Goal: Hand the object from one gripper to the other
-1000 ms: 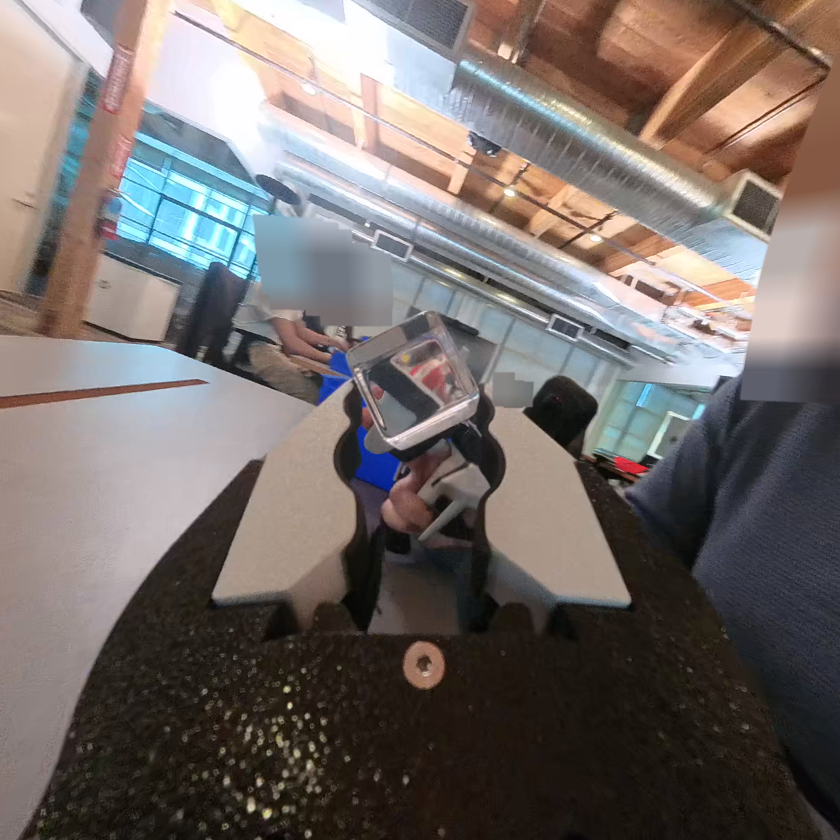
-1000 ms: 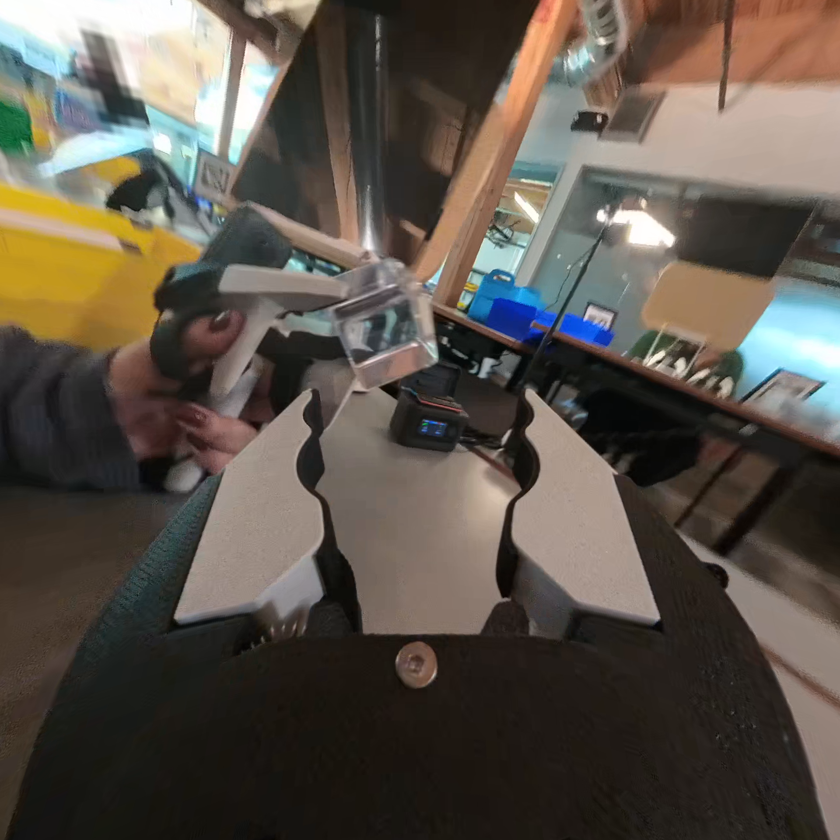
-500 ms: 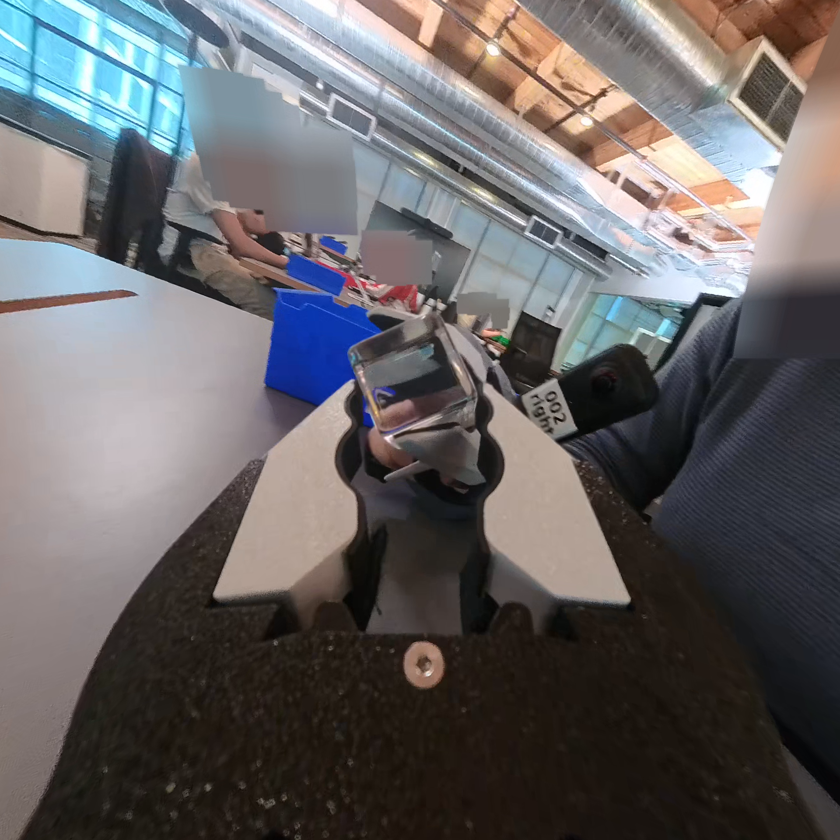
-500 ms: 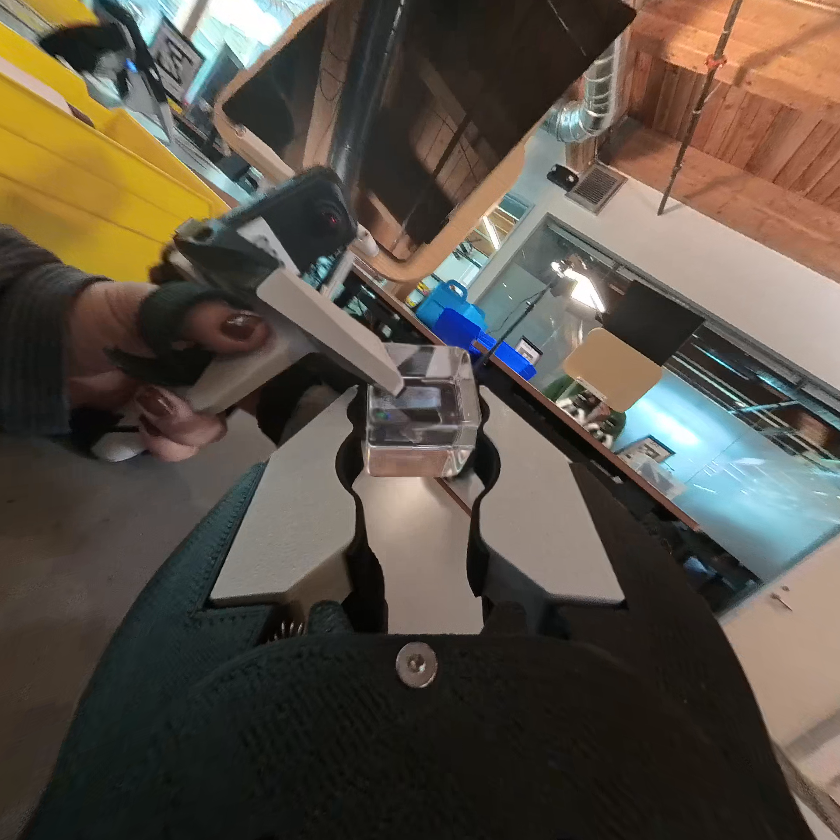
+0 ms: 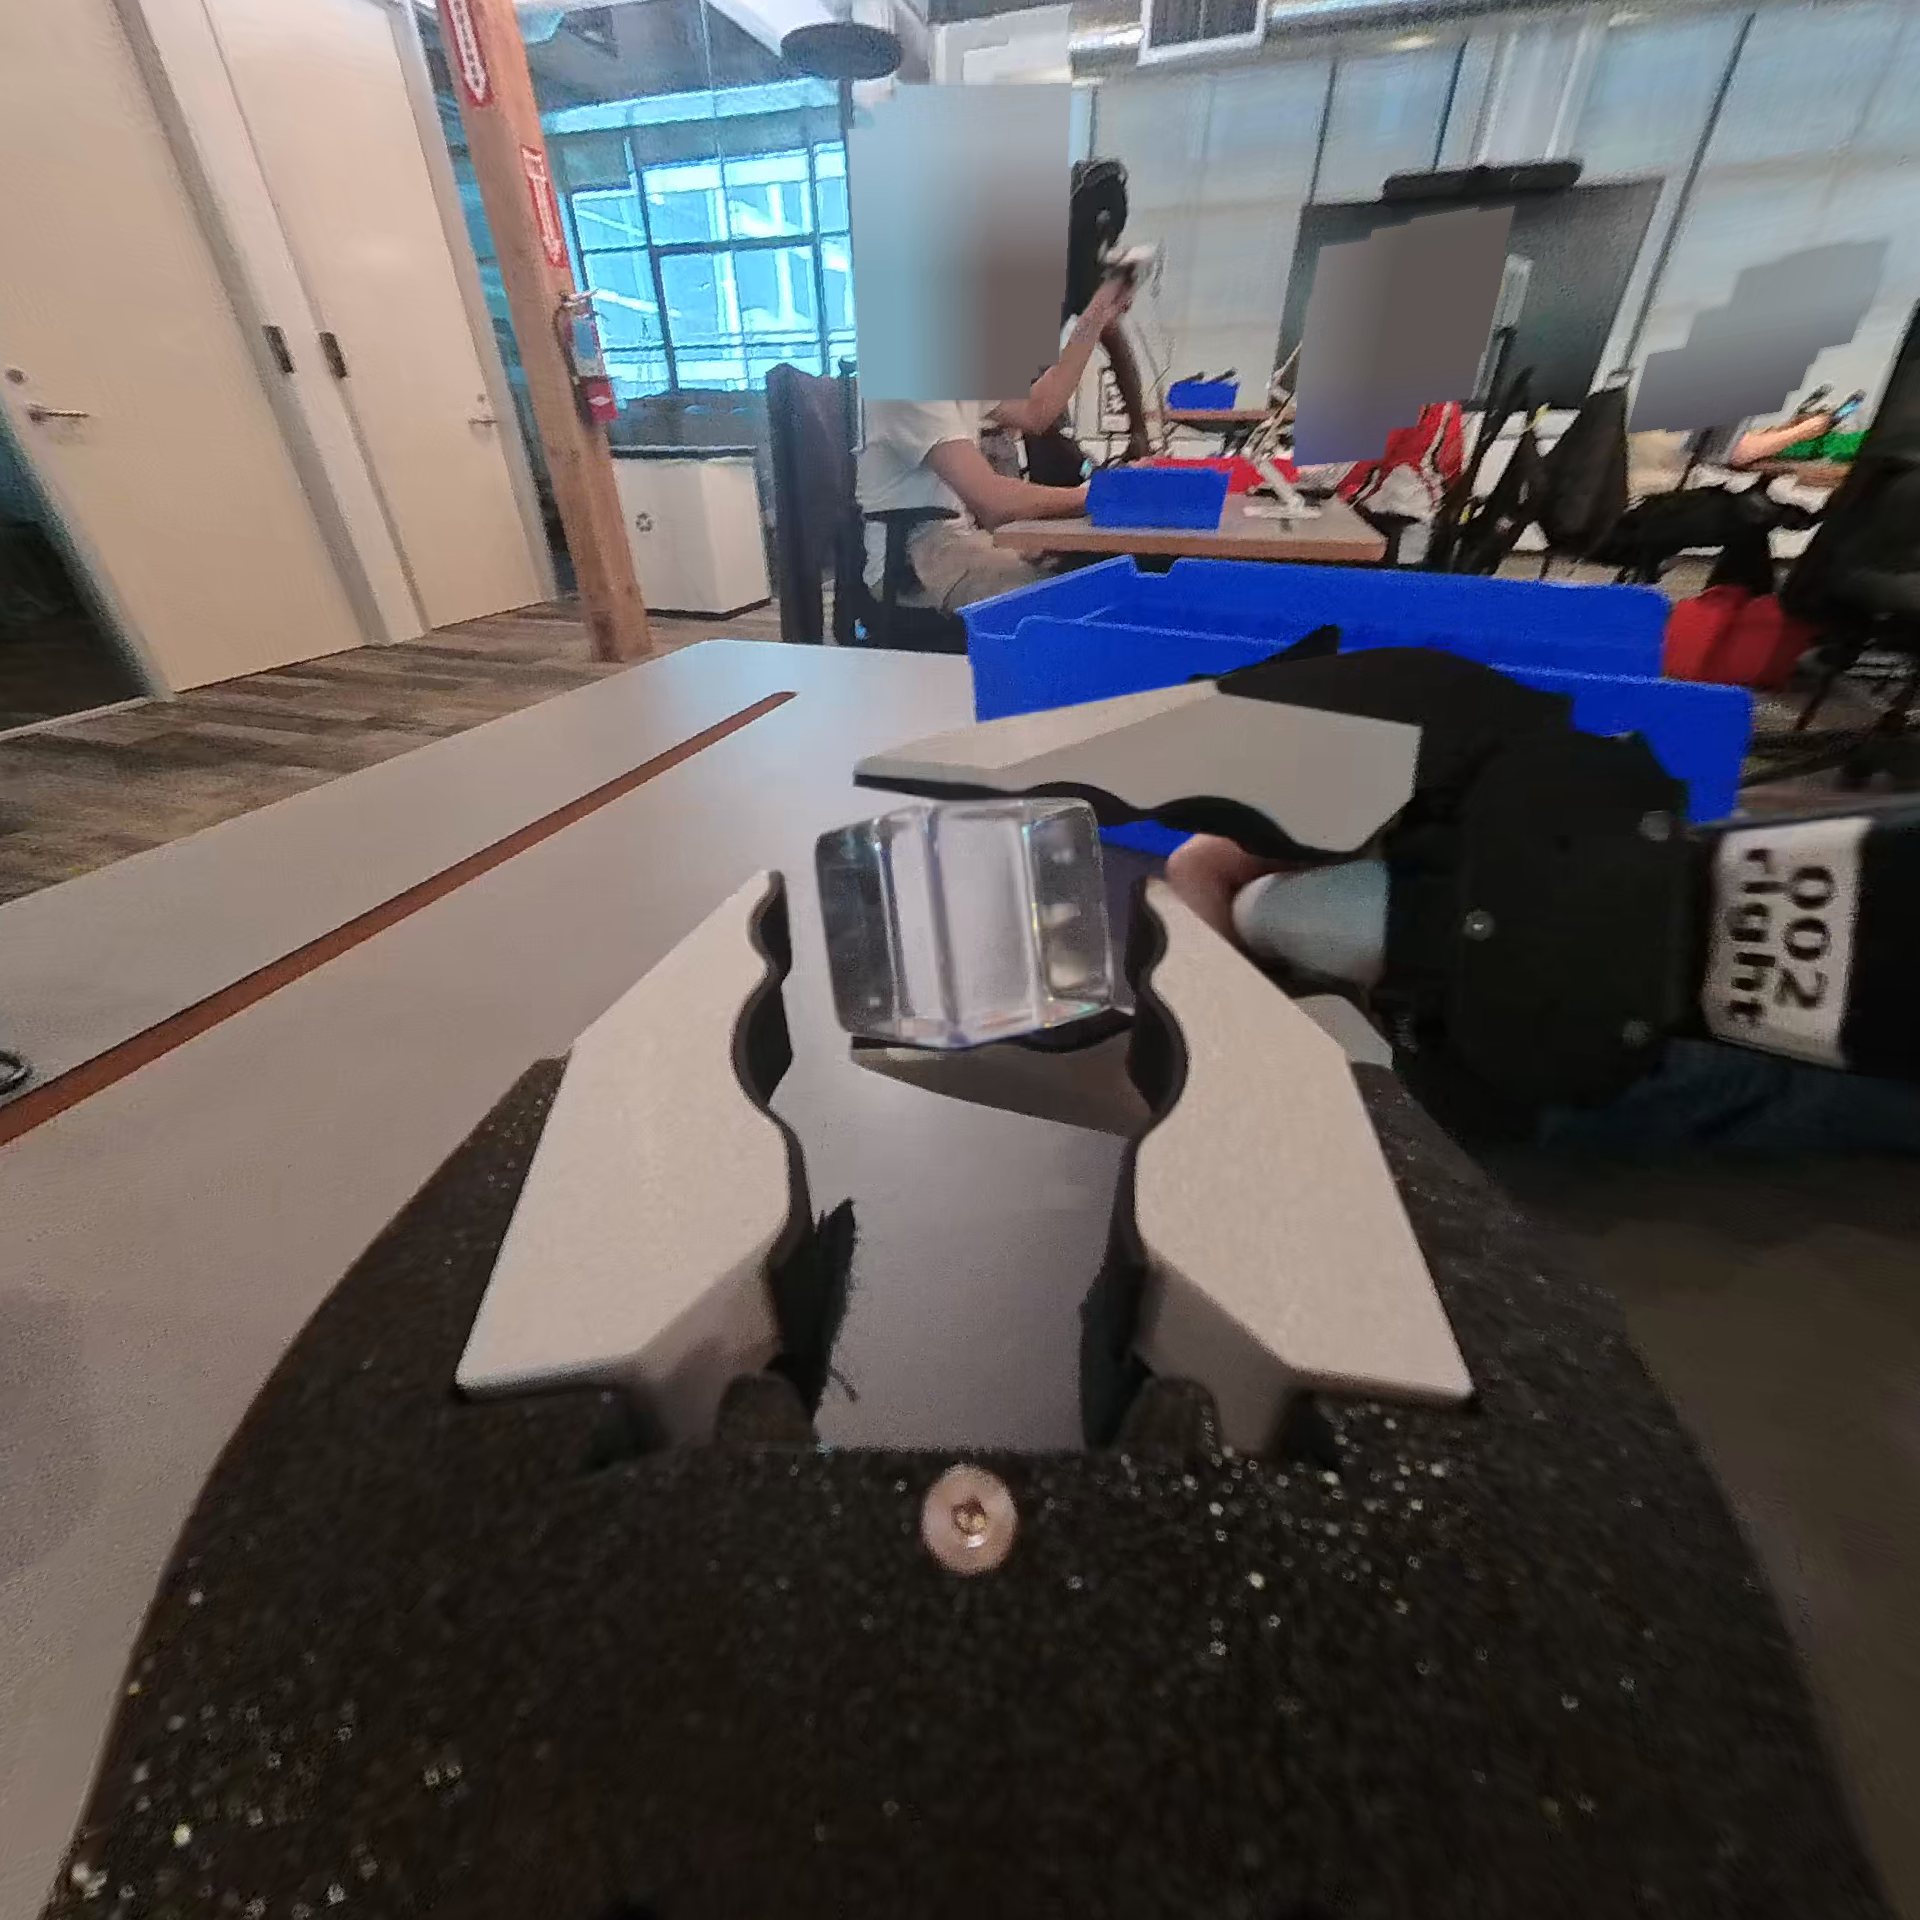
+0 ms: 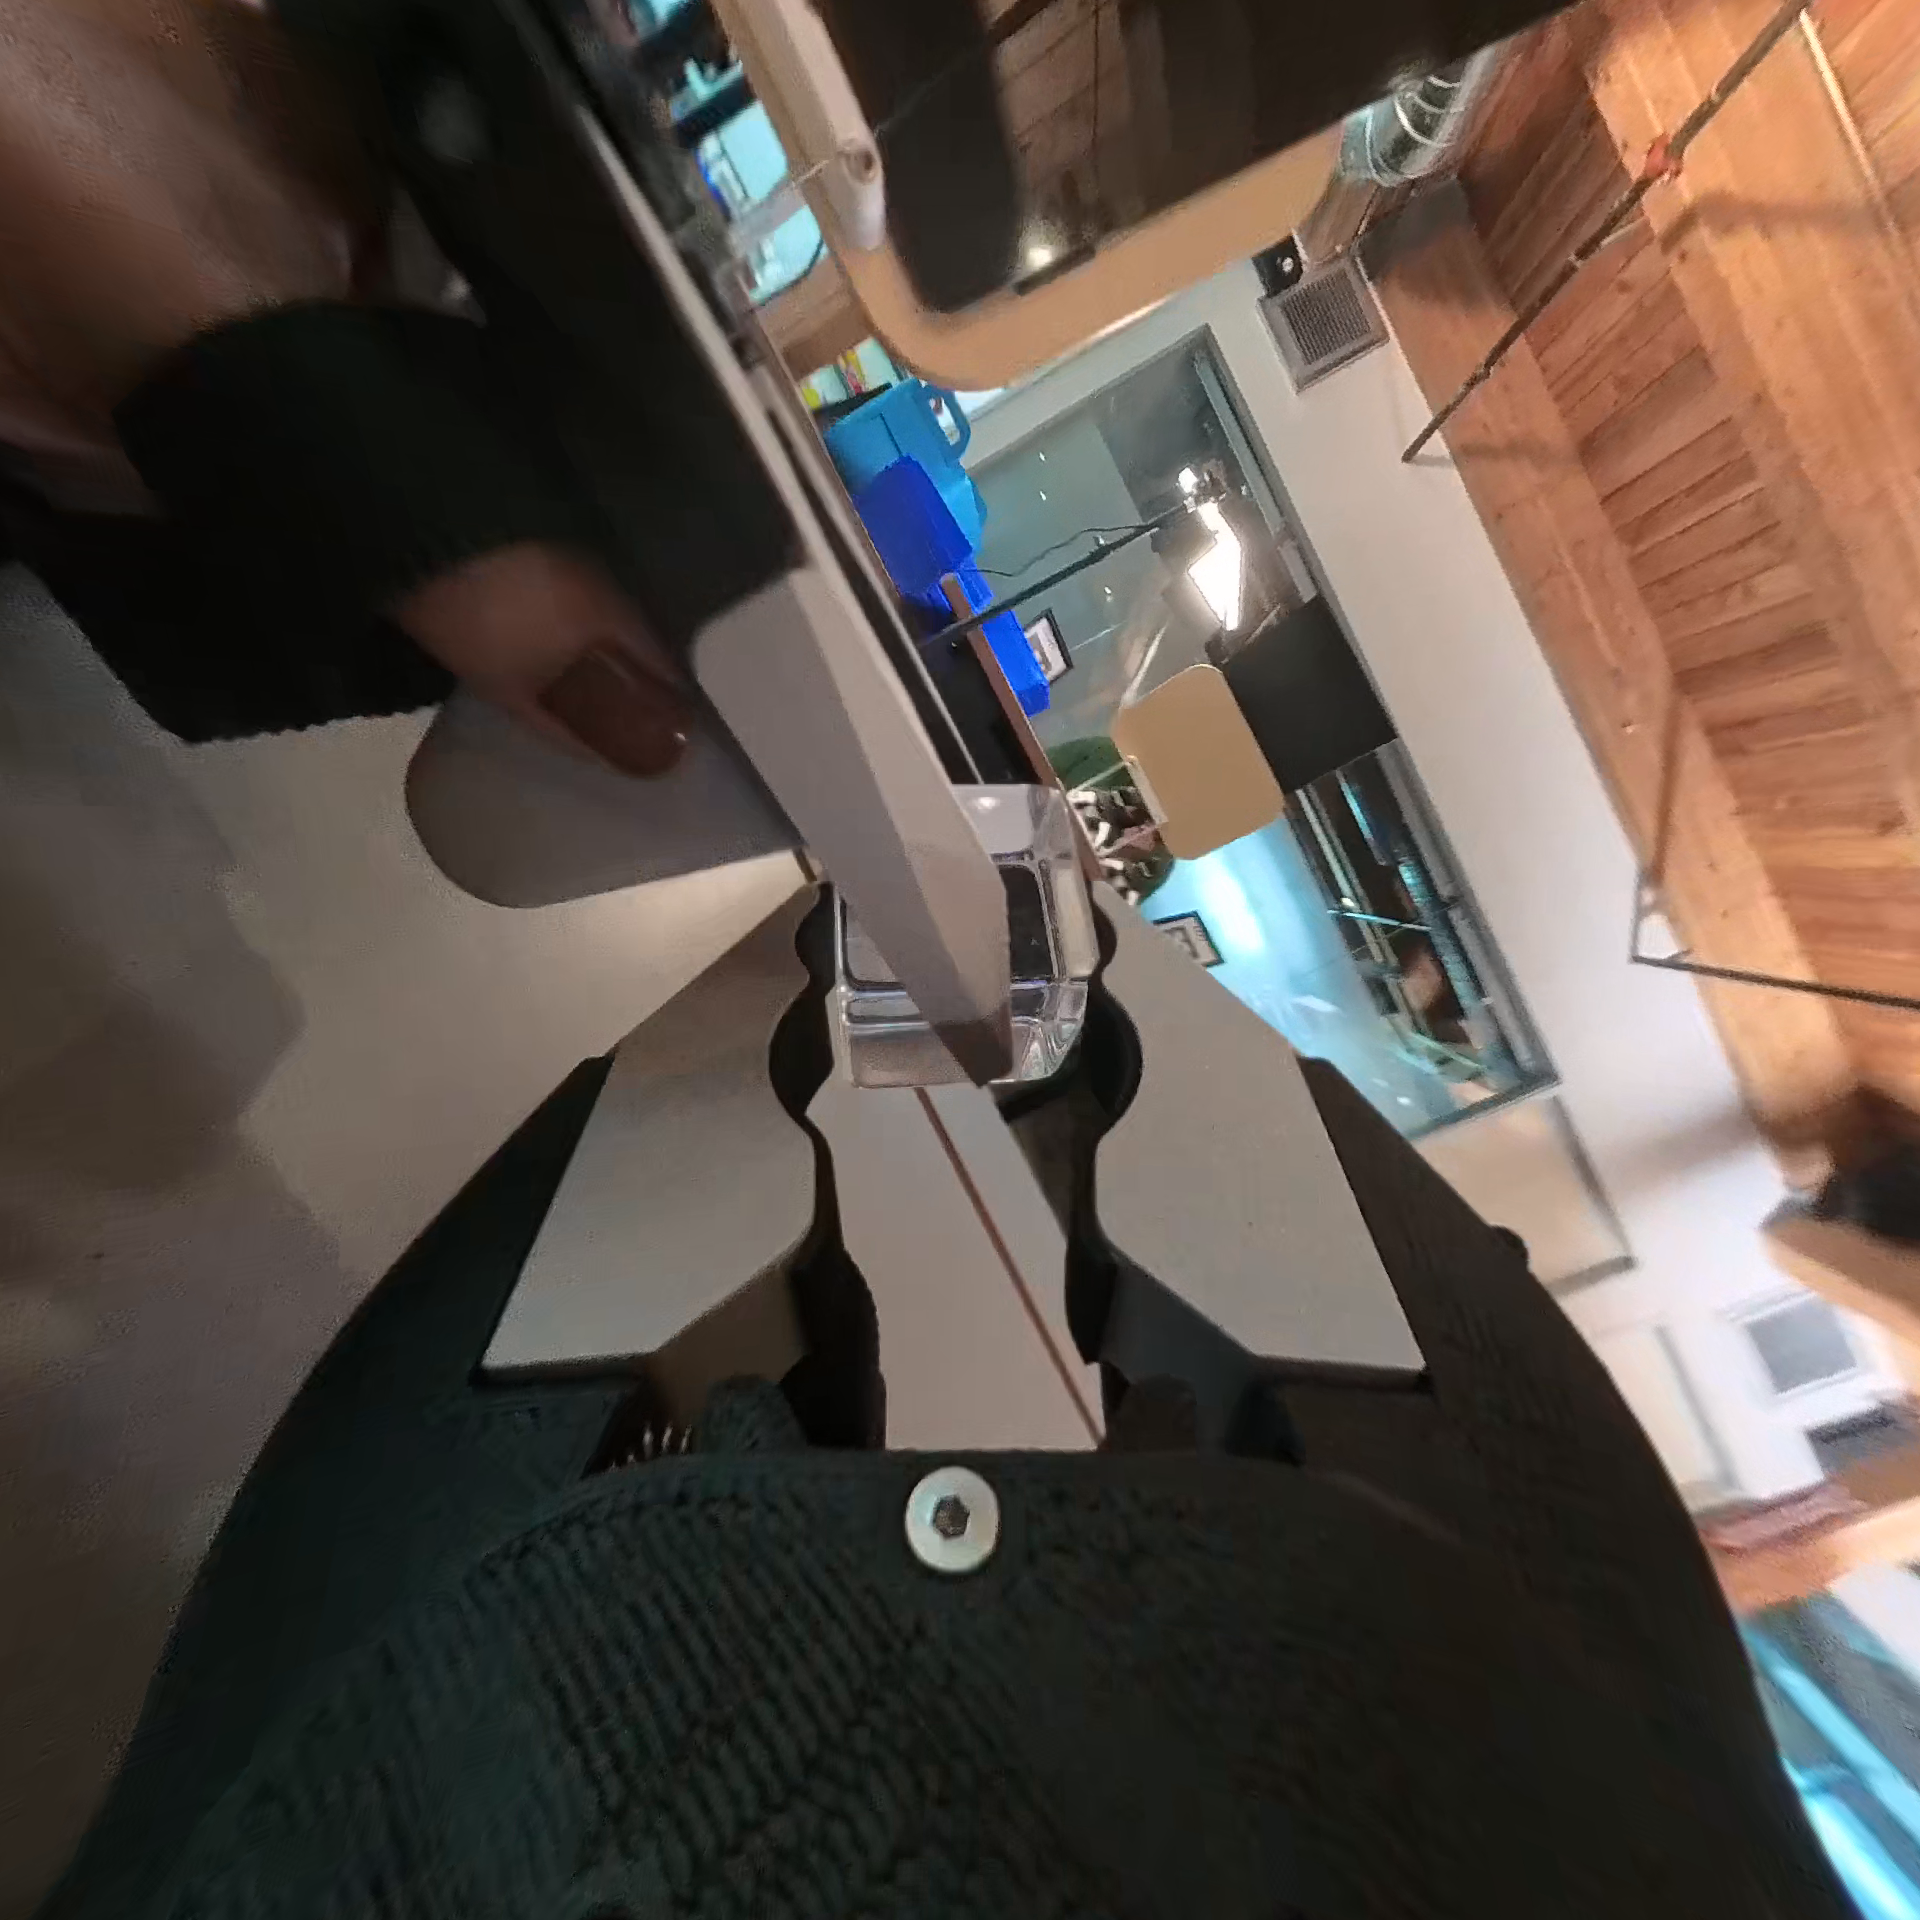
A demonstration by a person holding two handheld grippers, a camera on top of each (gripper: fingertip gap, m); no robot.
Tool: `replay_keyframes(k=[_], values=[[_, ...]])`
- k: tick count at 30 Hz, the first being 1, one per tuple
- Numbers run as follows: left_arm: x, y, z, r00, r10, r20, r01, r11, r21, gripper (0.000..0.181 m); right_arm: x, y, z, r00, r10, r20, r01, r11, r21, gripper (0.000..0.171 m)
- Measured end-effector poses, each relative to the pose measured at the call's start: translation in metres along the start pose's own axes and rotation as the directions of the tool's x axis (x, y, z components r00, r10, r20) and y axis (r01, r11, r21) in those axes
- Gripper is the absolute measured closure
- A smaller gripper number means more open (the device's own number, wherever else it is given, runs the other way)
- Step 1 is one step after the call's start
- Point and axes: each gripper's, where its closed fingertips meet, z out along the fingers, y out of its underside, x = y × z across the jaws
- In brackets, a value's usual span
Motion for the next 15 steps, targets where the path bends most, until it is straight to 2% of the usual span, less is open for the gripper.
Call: replay_keyframes(k=[4, 8, 15], values=[[-0.005, 0.013, 0.005, 0.994, 0.084, 0.073, -0.076, 0.992, -0.102, 0.12, -0.007, 0.004, 0.003, 0.995, -0.103, 0.006, 0.104, 0.994, -0.046, 0.127], [-0.009, 0.012, 0.003, 0.98, 0.149, 0.134, -0.134, 0.984, -0.114, 0.126, -0.004, 0.01, 0.004, 0.996, -0.095, -0.002, 0.094, 0.993, -0.073, 0.128], [-0.013, 0.006, -0.001, 0.993, 0.045, 0.108, -0.039, 0.998, -0.05, 0.124, 0.004, 0.008, 0.002, 0.998, -0.053, -0.026, 0.052, 0.997, -0.05, 0.128]])
